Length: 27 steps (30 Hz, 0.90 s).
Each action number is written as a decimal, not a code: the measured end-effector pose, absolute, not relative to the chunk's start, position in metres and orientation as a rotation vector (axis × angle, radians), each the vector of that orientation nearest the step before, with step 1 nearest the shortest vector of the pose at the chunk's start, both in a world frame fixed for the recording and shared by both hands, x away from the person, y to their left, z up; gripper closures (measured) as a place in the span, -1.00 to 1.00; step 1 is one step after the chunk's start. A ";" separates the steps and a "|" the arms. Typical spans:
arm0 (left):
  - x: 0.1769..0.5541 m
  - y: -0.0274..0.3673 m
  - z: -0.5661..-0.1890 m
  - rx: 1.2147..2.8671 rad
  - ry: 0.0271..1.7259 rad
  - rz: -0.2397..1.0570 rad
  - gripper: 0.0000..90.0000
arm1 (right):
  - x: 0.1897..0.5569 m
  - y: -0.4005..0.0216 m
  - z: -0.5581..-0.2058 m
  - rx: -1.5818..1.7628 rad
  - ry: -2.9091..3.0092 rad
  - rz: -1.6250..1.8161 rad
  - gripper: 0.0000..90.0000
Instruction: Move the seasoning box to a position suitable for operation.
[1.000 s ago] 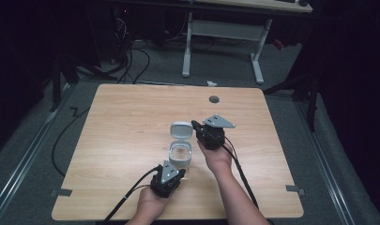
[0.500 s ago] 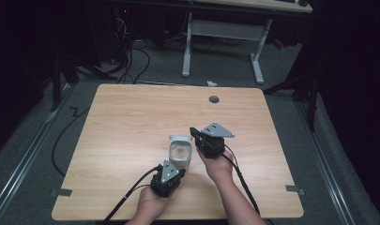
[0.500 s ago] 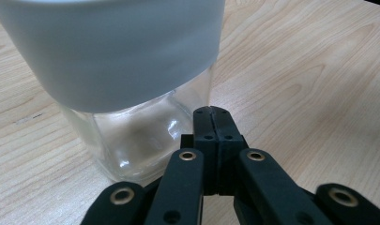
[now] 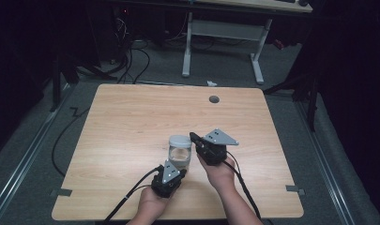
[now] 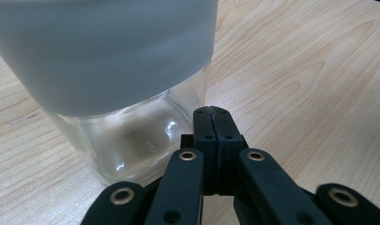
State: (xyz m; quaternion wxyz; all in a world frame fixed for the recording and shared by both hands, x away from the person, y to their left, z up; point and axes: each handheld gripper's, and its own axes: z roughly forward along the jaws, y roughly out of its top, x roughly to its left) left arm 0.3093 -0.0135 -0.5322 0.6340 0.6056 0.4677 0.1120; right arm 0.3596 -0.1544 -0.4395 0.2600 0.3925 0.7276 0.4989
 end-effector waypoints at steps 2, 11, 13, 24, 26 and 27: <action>0.310 -0.014 -0.532 1.385 1.070 0.258 1.00 | 0.358 -0.154 -0.442 1.057 1.980 1.349 1.00; 0.314 -0.016 -0.531 1.386 1.068 0.264 1.00 | 0.349 -0.153 -0.455 1.057 2.005 1.333 1.00; 0.312 -0.014 -0.530 1.387 1.063 0.266 1.00 | 0.348 -0.155 -0.454 1.055 1.997 1.323 1.00; 0.307 0.046 -0.526 1.339 1.131 0.333 1.00 | 0.350 -0.199 -0.463 1.169 1.946 1.243 1.00; 0.309 0.060 -0.525 1.332 1.149 0.361 1.00 | 0.349 -0.209 -0.467 1.190 1.939 1.219 1.00; 0.311 0.067 -0.524 1.323 1.162 0.373 1.00 | 0.348 -0.213 -0.469 1.198 1.935 1.207 1.00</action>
